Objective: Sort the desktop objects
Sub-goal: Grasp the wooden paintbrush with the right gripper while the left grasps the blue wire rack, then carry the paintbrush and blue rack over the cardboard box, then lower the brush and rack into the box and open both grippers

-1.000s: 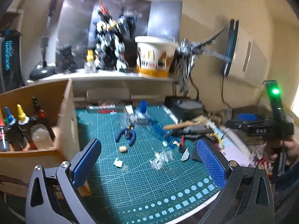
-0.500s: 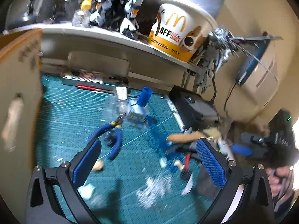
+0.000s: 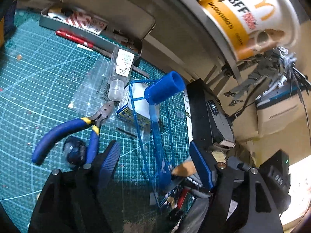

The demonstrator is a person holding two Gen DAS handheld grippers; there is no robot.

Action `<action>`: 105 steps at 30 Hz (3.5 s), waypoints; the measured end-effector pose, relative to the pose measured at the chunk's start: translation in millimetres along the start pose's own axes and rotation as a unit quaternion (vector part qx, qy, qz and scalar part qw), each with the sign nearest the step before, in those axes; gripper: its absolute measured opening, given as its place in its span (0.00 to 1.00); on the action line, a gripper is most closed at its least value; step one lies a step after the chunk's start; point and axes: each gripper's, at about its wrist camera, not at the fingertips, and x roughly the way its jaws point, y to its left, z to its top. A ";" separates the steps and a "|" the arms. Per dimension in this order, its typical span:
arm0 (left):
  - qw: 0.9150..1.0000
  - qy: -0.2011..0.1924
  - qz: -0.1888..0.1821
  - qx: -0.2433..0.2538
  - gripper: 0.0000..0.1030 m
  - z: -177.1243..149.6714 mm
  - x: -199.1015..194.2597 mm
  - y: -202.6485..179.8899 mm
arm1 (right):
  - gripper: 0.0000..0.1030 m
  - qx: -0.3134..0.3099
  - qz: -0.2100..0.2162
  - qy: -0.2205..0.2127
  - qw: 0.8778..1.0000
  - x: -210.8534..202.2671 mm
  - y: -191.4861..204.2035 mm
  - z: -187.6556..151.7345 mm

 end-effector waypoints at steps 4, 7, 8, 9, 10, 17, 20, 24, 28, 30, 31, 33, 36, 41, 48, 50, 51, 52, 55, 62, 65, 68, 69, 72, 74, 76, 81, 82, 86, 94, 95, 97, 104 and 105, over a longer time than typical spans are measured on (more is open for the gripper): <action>1.000 -0.001 -0.004 -0.002 0.60 5.8 11.9 -4.4 | 0.49 0.013 -0.007 -0.009 1.000 6.1 -10.6 0.7; 1.000 0.001 -0.005 -0.001 0.39 9.0 15.5 -8.7 | 0.47 0.015 -0.008 -0.015 1.000 8.0 -10.2 -2.8; 1.000 0.001 -0.005 0.000 0.37 10.1 16.5 -10.1 | 0.46 0.014 -0.008 -0.017 1.000 8.3 -9.3 -4.6; 1.000 0.000 -0.005 0.001 0.30 10.8 16.6 -11.0 | 0.44 0.014 -0.009 -0.019 1.000 8.5 -9.1 -6.3; 1.000 0.000 -0.004 0.000 0.27 11.4 16.6 -11.3 | 0.41 0.017 -0.008 -0.021 1.000 8.6 -9.8 -7.9; 1.000 -0.008 -0.008 0.003 0.13 11.6 7.7 -17.7 | 0.16 0.039 0.035 -0.028 0.998 8.4 -18.4 -17.9; 1.000 -0.005 0.004 0.003 0.13 13.4 8.8 -17.5 | 0.25 0.076 0.054 -0.022 0.995 13.8 -21.9 -18.6; 1.000 0.012 0.016 0.020 0.13 15.3 11.9 -15.0 | 0.45 0.091 0.063 -0.022 0.994 18.7 -13.3 -24.8; 1.000 -0.006 0.021 0.018 0.13 14.2 -27.9 20.4 | 0.65 0.106 0.040 -0.027 0.993 32.5 3.9 -22.9; 0.999 -0.010 0.023 0.024 0.13 14.3 -32.7 23.2 | 0.66 0.119 0.028 -0.046 0.991 38.1 9.7 -20.1; 0.999 -0.009 0.022 0.027 0.13 14.4 -34.5 24.4 | 0.64 0.125 0.022 -0.058 0.990 39.2 11.8 -19.9; 0.999 -0.008 0.020 0.033 0.13 14.1 -40.6 30.1 | 0.50 0.126 0.016 -0.078 0.989 40.0 13.7 -17.6; 0.999 -0.014 0.013 0.041 0.10 13.8 -50.2 38.0 | 0.23 0.111 0.023 -0.089 0.990 45.5 15.0 -22.0; 0.996 -0.034 0.023 0.084 0.06 9.9 -77.9 39.5 | 0.22 0.073 0.018 -0.109 0.991 37.2 22.4 -36.3; 0.976 -0.104 0.056 0.184 0.01 4.1 -147.0 5.3 | 0.14 -0.077 -0.004 -0.145 0.986 -10.9 70.0 -39.5; 0.969 -0.119 0.068 0.205 0.01 -0.6 -166.5 -2.1 | 0.14 -0.122 -0.022 -0.157 0.980 -27.1 79.0 -42.3; 0.965 -0.127 0.075 0.215 0.01 -3.1 -176.4 -6.0 | 0.14 -0.141 -0.024 -0.158 0.977 -38.7 80.3 -44.3; 0.962 -0.135 0.080 0.226 0.01 -6.0 -186.8 -11.2 | 0.14 -0.163 -0.023 -0.160 0.973 -51.4 82.9 -47.2; 0.949 -0.160 0.097 0.255 0.01 -14.4 -220.3 -31.8 | 0.14 -0.239 -0.019 -0.160 0.958 -76.4 115.4 -59.9; 0.932 -0.179 0.126 0.290 0.01 -14.5 -291.7 -57.8 | 0.10 -0.394 0.001 -0.136 0.909 -114.8 217.1 -97.0; 0.925 -0.183 0.156 0.295 0.01 -8.0 -327.7 -51.3 | 0.10 -0.444 0.019 -0.122 0.887 -114.3 265.5 -119.9; 0.920 -0.180 0.188 0.294 0.01 0.7 -366.5 -33.8 | 0.10 -0.467 0.051 -0.085 0.879 -103.3 306.9 -134.0; 0.919 -0.177 0.197 0.291 0.01 4.2 -370.2 -33.9 | 0.10 -0.473 0.059 -0.072 0.876 -97.6 319.4 -138.3; 0.920 -0.157 0.224 0.280 0.01 14.9 -394.2 -20.0 | 0.10 -0.490 0.074 -0.030 0.868 -74.8 359.9 -155.1; 0.918 -0.144 0.251 0.271 0.01 18.9 -407.3 -10.3 | 0.10 -0.499 0.080 0.002 0.863 -55.2 385.1 -169.2; 0.915 -0.132 0.279 0.260 0.01 24.2 -413.4 -1.7 | 0.10 -0.510 0.079 0.033 0.856 -36.2 406.2 -184.6; 0.906 -0.100 0.342 0.227 0.01 36.1 -424.8 46.5 | 0.10 -0.543 0.066 0.094 0.832 15.7 449.3 -228.5; 0.904 -0.095 0.351 0.225 0.01 35.9 -426.2 56.5 | 0.10 -0.549 0.066 0.109 0.826 25.2 455.0 -238.1; 0.900 -0.071 0.378 0.203 0.01 37.3 -430.5 100.3 | 0.10 -0.578 0.045 0.154 0.800 66.6 470.8 -276.9; 0.901 0.024 0.409 0.140 0.01 46.8 -412.8 184.9 | 0.10 -0.591 -0.007 0.241 0.770 154.2 479.8 -327.9; 0.901 0.037 0.410 0.138 0.01 46.8 -408.0 191.0 | 0.10 -0.591 -0.012 0.247 0.768 162.3 479.5 -331.8; 0.900 0.060 0.412 0.133 0.01 46.2 -398.8 200.9 | 0.10 -0.590 -0.018 0.263 0.763 175.7 477.7 -338.4; 0.896 0.089 0.420 0.110 0.02 55.2 -376.9 230.5 | 0.10 -0.578 -0.048 0.287 0.762 218.1 465.1 -344.5; 0.896 0.093 0.420 0.109 0.02 56.3 -374.4 234.0 | 0.10 -0.577 -0.050 0.290 0.762 224.1 463.0 -344.6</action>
